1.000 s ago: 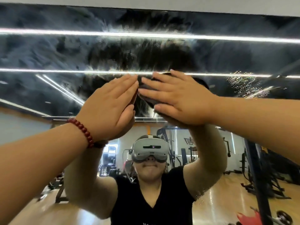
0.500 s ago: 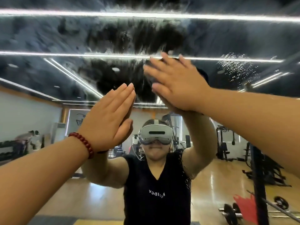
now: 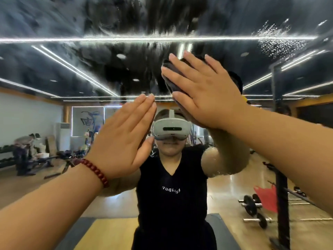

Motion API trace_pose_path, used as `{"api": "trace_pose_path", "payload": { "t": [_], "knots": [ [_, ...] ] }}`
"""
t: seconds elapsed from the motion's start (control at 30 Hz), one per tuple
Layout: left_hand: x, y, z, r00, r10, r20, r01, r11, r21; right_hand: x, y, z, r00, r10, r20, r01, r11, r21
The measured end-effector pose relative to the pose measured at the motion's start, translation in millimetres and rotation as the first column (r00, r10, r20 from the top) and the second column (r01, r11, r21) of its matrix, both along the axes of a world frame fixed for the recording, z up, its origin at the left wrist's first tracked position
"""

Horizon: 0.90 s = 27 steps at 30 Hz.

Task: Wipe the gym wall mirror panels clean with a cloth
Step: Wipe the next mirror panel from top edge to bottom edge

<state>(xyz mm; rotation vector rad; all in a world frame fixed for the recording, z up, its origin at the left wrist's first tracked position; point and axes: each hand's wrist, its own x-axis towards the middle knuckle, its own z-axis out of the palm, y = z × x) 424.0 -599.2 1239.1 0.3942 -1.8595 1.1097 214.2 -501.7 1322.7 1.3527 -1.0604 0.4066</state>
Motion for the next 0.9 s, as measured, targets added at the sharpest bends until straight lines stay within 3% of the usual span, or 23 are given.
{"api": "trace_pose_path", "payload": {
  "t": [0.17,0.27,0.3,0.47,0.53,0.67,0.77,0.83,0.9],
  "knots": [
    [0.4,0.5,-12.0,1.0,-0.026,-0.003,0.026,0.999,0.029,-21.1,14.5,-98.3,0.961,0.005,-0.278,0.046,0.983,0.178],
    [0.1,2.4,-29.5,1.0,-0.011,-0.005,0.011,1.0,0.021,-30.1,22.4,-101.6,0.925,-0.003,-0.381,0.12,0.951,0.285],
    [-1.3,3.8,-35.4,1.0,-0.007,-0.01,0.007,1.0,0.024,-29.8,21.3,-89.4,0.934,-0.018,-0.358,0.119,0.958,0.263],
    [-19.1,10.4,-63.9,0.996,-0.028,-0.083,0.035,0.996,0.086,-16.7,13.5,-50.4,0.995,-0.072,0.063,0.071,0.997,0.018],
    [-22.7,9.6,-69.4,0.996,0.003,-0.094,0.005,0.997,0.08,-15.7,10.7,-77.4,0.996,-0.076,0.054,0.076,0.997,0.0],
    [-22.4,8.2,-70.9,0.996,0.012,-0.092,-0.003,0.996,0.089,-25.9,21.2,-155.9,0.986,-0.076,-0.146,0.1,0.981,0.165],
    [-23.2,9.0,-72.8,0.996,0.016,-0.092,-0.007,0.995,0.095,-31.0,28.5,-150.0,0.969,-0.055,-0.242,0.121,0.956,0.268],
    [-23.1,9.8,-74.0,0.995,0.006,-0.096,0.003,0.996,0.092,-30.7,25.9,-115.0,0.991,-0.068,-0.117,0.087,0.982,0.166],
    [-22.4,9.8,-75.6,0.995,-0.02,-0.1,0.028,0.996,0.086,-31.2,27.4,-84.0,0.989,-0.064,0.135,0.058,0.997,0.051]
  ]
}}
